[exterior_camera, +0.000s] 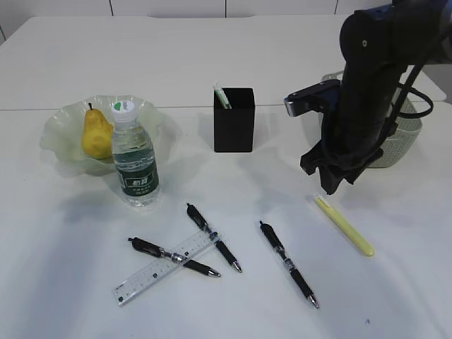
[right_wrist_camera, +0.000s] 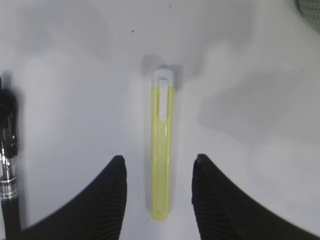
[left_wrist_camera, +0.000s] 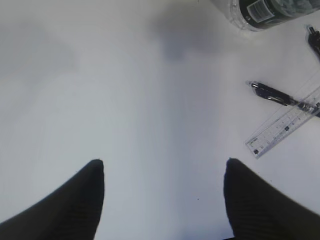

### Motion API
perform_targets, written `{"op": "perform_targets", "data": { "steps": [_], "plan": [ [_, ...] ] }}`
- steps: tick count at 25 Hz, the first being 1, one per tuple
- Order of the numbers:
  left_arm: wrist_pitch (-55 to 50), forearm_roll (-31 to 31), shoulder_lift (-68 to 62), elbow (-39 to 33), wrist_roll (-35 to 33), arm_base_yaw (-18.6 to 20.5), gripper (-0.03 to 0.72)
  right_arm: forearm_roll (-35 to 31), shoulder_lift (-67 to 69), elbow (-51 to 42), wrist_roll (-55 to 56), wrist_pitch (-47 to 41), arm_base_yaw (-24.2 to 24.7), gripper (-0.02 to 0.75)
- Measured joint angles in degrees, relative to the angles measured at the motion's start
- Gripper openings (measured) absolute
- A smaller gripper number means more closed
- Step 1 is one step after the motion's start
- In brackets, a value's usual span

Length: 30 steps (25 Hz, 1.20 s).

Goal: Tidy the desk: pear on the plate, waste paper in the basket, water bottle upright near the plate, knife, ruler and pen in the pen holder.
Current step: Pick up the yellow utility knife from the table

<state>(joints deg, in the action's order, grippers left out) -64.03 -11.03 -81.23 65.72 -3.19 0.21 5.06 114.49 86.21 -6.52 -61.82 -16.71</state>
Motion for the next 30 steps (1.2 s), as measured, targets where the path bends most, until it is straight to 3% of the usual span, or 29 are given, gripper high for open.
{"op": "perform_targets", "data": {
  "steps": [12,30],
  "plan": [
    [0.0,-0.1,0.0,0.0,0.0,0.0,0.528,-4.0,0.7,-2.3,-3.5,5.5,1.0,0.326],
    [0.4,-0.2,0.0,0.0,0.0,0.0,0.528,-4.2,5.7,-2.4,-3.8,8.2,1.2,0.326]
  ]
}}
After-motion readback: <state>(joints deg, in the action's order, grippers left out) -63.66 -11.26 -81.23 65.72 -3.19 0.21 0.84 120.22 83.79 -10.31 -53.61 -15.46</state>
